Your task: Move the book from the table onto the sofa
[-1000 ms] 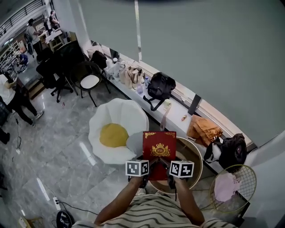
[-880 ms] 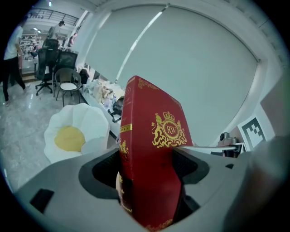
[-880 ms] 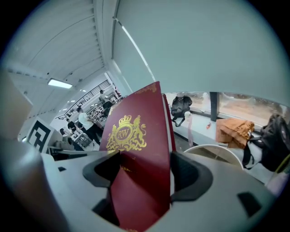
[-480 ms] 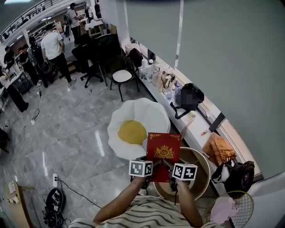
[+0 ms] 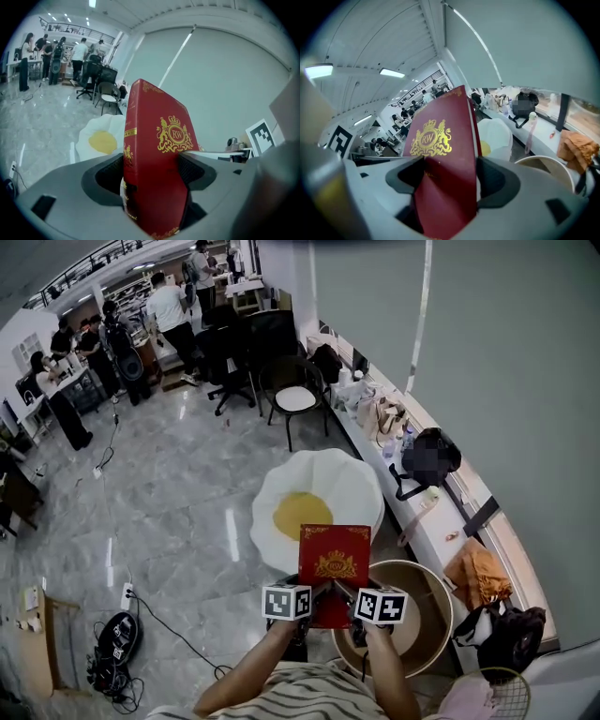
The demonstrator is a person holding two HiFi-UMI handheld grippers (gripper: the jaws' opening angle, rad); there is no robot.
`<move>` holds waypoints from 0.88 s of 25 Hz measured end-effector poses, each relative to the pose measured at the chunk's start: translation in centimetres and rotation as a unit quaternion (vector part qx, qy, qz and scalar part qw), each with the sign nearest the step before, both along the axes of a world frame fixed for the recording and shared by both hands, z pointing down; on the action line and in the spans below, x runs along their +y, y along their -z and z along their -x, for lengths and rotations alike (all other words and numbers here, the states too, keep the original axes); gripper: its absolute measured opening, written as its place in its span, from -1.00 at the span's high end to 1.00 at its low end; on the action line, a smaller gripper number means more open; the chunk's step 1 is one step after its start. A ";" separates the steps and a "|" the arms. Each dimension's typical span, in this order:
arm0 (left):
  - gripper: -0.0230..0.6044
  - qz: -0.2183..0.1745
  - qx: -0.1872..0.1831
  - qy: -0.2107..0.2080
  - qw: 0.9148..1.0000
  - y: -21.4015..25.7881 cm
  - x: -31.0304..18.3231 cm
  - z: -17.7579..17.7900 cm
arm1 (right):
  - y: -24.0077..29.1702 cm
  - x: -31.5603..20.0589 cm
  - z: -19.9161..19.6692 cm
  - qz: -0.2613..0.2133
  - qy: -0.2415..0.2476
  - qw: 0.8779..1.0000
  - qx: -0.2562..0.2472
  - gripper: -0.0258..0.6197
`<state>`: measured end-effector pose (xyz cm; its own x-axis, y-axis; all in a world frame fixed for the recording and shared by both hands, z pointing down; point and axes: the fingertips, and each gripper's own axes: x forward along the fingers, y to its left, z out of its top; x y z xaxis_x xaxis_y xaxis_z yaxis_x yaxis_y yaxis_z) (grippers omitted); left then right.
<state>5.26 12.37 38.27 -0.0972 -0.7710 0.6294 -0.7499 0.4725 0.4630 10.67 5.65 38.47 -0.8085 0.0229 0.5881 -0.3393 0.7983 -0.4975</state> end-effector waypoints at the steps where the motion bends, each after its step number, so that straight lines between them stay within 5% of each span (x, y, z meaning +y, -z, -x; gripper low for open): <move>1: -0.23 0.001 0.000 0.003 1.000 0.0 0.2 0.2 | 0.0 0.1 0.2 0.002 0.003 1.000 0.000 -0.19; 12: -0.23 -0.015 0.003 0.028 1.000 -0.1 0.5 4.6 | 0.0 0.0 4.6 -0.020 0.025 0.999 0.008 -0.19; 22: -0.23 -0.023 0.008 0.048 0.999 -0.2 -0.2 12.2 | 0.0 -0.9 12.5 -0.030 0.047 0.998 0.014 -0.19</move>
<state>-6.91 12.20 38.50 -0.1620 -0.7866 0.5958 -0.6939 0.5201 0.4980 -1.85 4.74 38.51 -0.7875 0.0616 0.6133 -0.2751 0.8552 -0.4392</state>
